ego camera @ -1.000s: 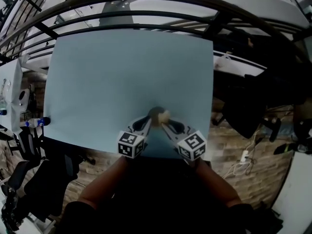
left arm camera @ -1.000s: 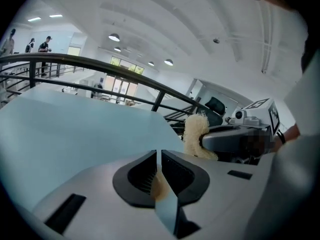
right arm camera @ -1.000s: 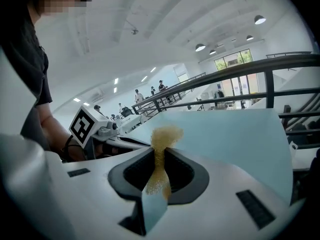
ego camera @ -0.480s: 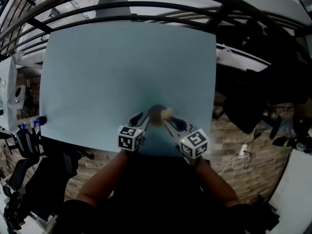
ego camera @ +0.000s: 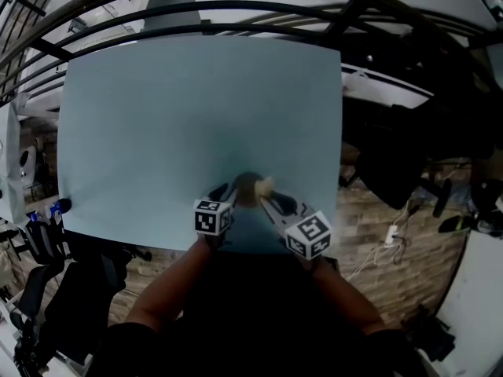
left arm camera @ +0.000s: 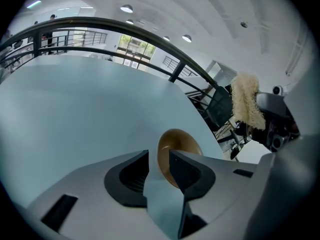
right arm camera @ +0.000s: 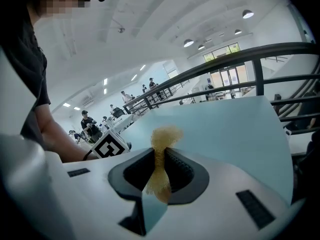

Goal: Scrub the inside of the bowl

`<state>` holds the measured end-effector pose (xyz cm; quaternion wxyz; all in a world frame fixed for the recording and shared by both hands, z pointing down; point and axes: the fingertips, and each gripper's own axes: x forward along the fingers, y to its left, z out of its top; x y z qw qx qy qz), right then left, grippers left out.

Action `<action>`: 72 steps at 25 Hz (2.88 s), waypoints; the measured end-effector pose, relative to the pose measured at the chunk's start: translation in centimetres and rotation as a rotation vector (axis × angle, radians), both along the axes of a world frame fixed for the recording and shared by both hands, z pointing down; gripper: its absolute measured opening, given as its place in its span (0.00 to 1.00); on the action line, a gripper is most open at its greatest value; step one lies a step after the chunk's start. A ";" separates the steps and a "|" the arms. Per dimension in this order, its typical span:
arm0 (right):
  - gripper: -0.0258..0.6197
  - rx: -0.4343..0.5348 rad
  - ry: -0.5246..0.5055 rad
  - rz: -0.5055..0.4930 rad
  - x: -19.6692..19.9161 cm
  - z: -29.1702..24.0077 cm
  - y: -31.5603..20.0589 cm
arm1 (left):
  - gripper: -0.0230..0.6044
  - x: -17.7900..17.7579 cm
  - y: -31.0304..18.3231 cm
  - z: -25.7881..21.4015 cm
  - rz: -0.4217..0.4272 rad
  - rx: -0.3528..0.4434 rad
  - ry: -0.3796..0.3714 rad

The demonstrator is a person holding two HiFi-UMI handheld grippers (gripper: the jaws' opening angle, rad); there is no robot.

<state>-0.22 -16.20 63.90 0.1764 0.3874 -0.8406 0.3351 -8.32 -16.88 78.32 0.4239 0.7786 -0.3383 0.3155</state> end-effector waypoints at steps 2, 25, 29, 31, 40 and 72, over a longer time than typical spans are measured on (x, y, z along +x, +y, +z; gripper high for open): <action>0.14 -0.002 0.000 0.004 0.1 0.0 0.0 | 0.22 0.2 0.2 0.4 0.000 -0.023 0.000; 0.14 0.021 0.022 0.022 2.2 -0.8 2.7 | 0.05 1.6 1.7 2.1 0.011 -0.049 -0.050; 0.14 0.023 0.028 0.019 2.8 -1.2 3.5 | 0.05 2.2 1.9 0.6 0.025 -0.014 -0.056; 0.14 0.028 0.030 0.007 2.8 -1.6 3.8 | 0.05 2.3 1.9 -0.2 0.025 0.007 -0.061; 0.14 0.055 0.145 -0.028 4.6 -1.8 5.6 | 0.05 4.8 2.6 -6.8 -0.006 0.118 -0.069; 0.14 0.161 0.528 -0.459 4.7 -3.4 11.9 | 0.08 11.5 8.2 -21.0 -0.045 0.423 -0.045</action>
